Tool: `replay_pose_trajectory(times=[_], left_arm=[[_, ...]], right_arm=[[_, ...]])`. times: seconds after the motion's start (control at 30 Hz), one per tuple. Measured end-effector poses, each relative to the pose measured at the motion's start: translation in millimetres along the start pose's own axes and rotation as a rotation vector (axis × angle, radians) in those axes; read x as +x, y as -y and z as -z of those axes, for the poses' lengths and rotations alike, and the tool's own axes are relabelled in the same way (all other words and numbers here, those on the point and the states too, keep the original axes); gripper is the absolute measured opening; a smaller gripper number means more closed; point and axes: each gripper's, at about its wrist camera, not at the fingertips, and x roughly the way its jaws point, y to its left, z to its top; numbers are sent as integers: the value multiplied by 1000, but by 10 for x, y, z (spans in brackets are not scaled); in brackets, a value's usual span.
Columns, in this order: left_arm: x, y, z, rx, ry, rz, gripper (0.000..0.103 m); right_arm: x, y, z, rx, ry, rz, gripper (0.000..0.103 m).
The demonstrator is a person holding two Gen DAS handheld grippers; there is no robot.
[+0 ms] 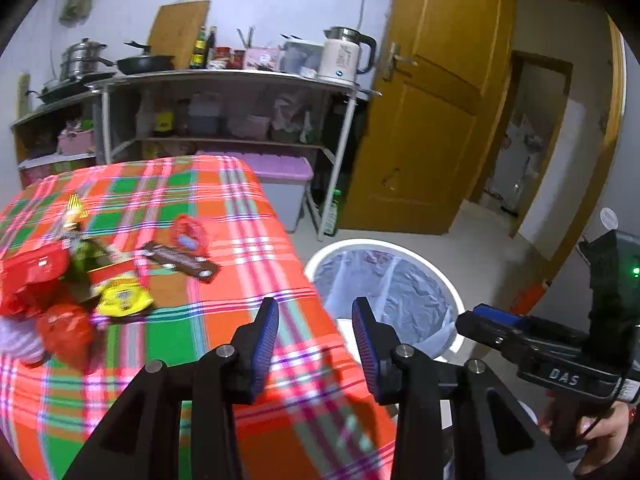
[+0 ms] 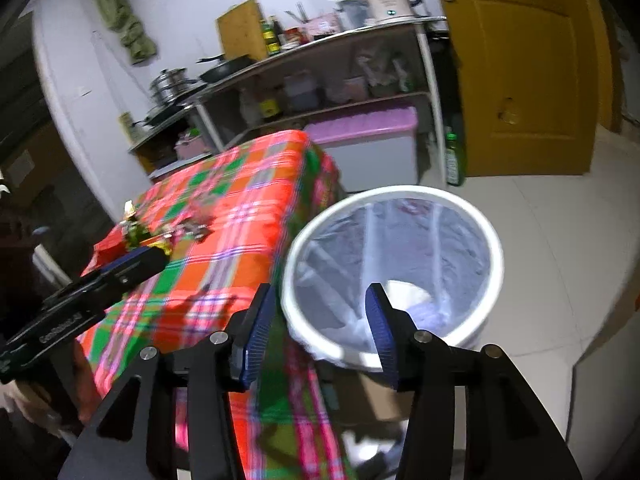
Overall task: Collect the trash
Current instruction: 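Move both tools back toward the remaining items on the table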
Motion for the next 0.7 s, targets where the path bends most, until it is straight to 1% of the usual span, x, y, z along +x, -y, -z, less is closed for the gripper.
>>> replay_pose_trajectory(times=[0.17,0.3,0.37,0.57,0.7], left_arm=[[-224,-231,66,-32,23,-44,38],[-391,-438,135,-46,41,-105,38],[-451,-531,168,-51,45,-124,38],[-597,-872,297,-98,40,-182,38],[-669,-1083,314,-126,49,-221,38]], right_arm=[[45,-308,26,-53,-20,-44,48],[137,-541,54,-94,-45,-73,48],[189,-641,64,-114,-56,-85,48],[302,-883,102,-170,-82,-117,48],[387,-1007,87,-192,-93,-133,48]])
